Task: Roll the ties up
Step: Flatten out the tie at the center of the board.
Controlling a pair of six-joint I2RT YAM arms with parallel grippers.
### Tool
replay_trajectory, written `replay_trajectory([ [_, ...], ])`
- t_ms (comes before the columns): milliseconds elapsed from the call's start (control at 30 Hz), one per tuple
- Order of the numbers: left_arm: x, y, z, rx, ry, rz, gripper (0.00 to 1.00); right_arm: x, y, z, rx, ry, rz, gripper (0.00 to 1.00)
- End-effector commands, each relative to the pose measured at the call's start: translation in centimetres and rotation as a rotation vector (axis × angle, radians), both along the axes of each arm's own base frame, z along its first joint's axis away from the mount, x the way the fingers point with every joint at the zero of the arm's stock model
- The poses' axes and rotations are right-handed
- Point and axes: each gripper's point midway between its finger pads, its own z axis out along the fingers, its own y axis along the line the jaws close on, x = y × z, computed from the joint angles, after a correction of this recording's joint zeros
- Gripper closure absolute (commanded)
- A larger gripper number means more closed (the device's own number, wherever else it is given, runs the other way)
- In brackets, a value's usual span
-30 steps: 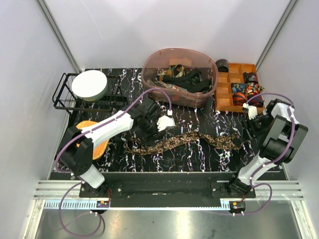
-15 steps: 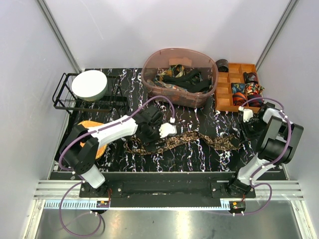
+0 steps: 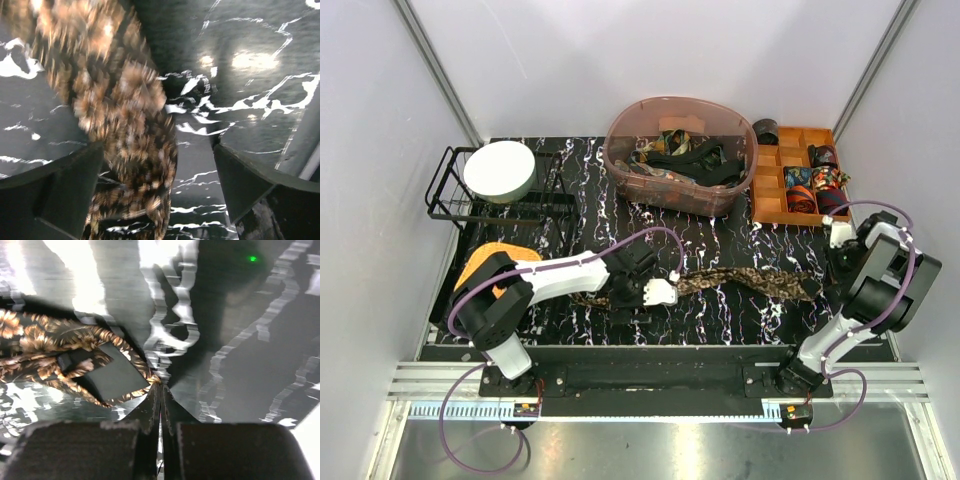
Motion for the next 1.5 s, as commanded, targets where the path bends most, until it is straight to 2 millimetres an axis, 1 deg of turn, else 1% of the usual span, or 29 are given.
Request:
replay_trajectory([
  [0,2.1,0.2,-0.2,0.019,-0.098,-0.013,0.03,1.6,-2.5,1.1,-0.059,-0.032,0.024,1.0],
  [67,2.0,0.0,-0.3,0.017,-0.087,-0.011,0.07,2.4,-2.9,1.7,-0.065,-0.049,0.014,1.0],
  [133,1.9,0.0,-0.7,0.025,-0.075,-0.012,0.11,2.9,-3.2,1.5,-0.062,-0.049,0.007,1.0],
  [167,1.8,0.1,-0.9,0.029,-0.065,-0.014,0.15,3.6,-3.7,1.8,-0.069,-0.064,-0.007,1.0],
  [200,1.7,0.1,-0.9,0.029,-0.06,-0.015,0.24,3.8,-3.8,1.4,-0.065,-0.056,-0.013,1.0],
  [267,1.6,-0.2,-0.6,0.014,-0.05,-0.03,0.35,4.6,-4.6,1.5,-0.087,-0.067,-0.021,1.0],
  [300,2.0,-0.1,-0.3,0.007,-0.049,-0.024,0.47,4.6,-4.8,1.0,-0.091,-0.055,-0.016,1.0],
  [367,2.0,0.0,-0.1,-0.006,-0.027,-0.023,0.55,4.6,-5.7,0.7,-0.129,-0.047,0.005,1.0],
  [400,2.7,0.0,0.2,-0.014,-0.032,-0.008,0.6,4.5,-5.9,0.5,-0.136,-0.042,0.017,1.0],
  [433,2.6,0.2,0.1,-0.014,-0.007,-0.006,0.66,4.6,-6.1,0.6,-0.145,-0.046,0.028,1.0],
  [500,3.3,0.3,0.5,-0.023,0.005,-0.002,0.73,4.9,-6.4,1.1,-0.159,-0.056,0.031,1.0],
  [533,3.2,0.6,0.5,-0.013,0.023,-0.002,0.79,5.1,-6.6,1.2,-0.163,-0.06,0.033,1.0],
  [667,3.1,0.2,1.9,-0.064,0.074,-0.025,0.89,5.3,-7.5,1.4,-0.197,-0.055,0.053,1.0],
  [700,3.1,0.0,2.7,-0.086,0.082,-0.057,0.9,5.2,-7.6,1.2,-0.195,-0.046,0.05,1.0],
  [733,2.4,-0.1,3.1,-0.105,0.116,-0.071,0.9,5.3,-7.6,1.1,-0.19,-0.048,0.049,1.0],
  [767,2.5,-0.2,3.4,-0.112,0.106,-0.072,0.86,5.3,-7.4,1.0,-0.182,-0.047,0.053,1.0],
  [800,2.5,-0.2,3.5,-0.112,0.102,-0.08,0.8,5.2,-7.1,0.8,-0.167,-0.046,0.058,1.0],
  [833,2.8,0.0,3.4,-0.088,0.08,-0.083,0.73,4.7,-6.3,0.8,-0.124,-0.031,0.077,1.0],
  [867,2.9,0.0,3.2,-0.074,0.069,-0.088,0.59,4.5,-5.9,0.9,-0.105,-0.022,0.079,0.98],
  [933,3.3,0.1,2.8,-0.051,0.051,-0.087,0.47,3.9,-5.2,1.4,-0.066,0.005,0.092,0.92],
  [1000,3.4,0.2,2.6,-0.042,0.046,-0.08,0.43,4.0,-5.2,2.1,-0.067,0.002,0.097,0.87],
  [1067,3.7,0.1,2.8,-0.046,0.032,-0.072,0.43,4.4,-5.7,3.4,-0.08,-0.014,0.092,0.9],
  [1100,3.8,0.1,2.9,-0.054,0.031,-0.062,0.44,4.6,-6.0,3.9,-0.086,-0.024,0.09,0.95],
  [1133,4.0,-0.1,3.4,-0.071,0.017,-0.058,0.44,5.0,-6.4,4.4,-0.097,-0.037,0.097,0.97],
  [1200,4.2,-0.3,4.0,-0.09,-0.004,-0.048,0.43,5.2,-6.8,4.6,-0.111,-0.036,0.097,0.97],
  [1233,4.7,-0.7,4.4,-0.111,-0.027,-0.043,0.4,5.4,-6.9,4.9,-0.107,-0.037,0.09,0.93],
  [1300,4.9,-1.4,5.6,-0.151,-0.05,-0.026,0.37,5.4,-6.3,5.0,-0.072,-0.03,0.074,0.88],
  [1333,5.1,-1.8,6.0,-0.177,-0.058,-0.022,0.34,5.3,-5.4,5.4,-0.025,-0.029,0.046,0.85],
  [1467,4.9,-3.5,7.1,-0.226,-0.085,-0.042,0.33,4.7,-2.3,6.0,0.113,-0.034,-0.008,0.84],
])
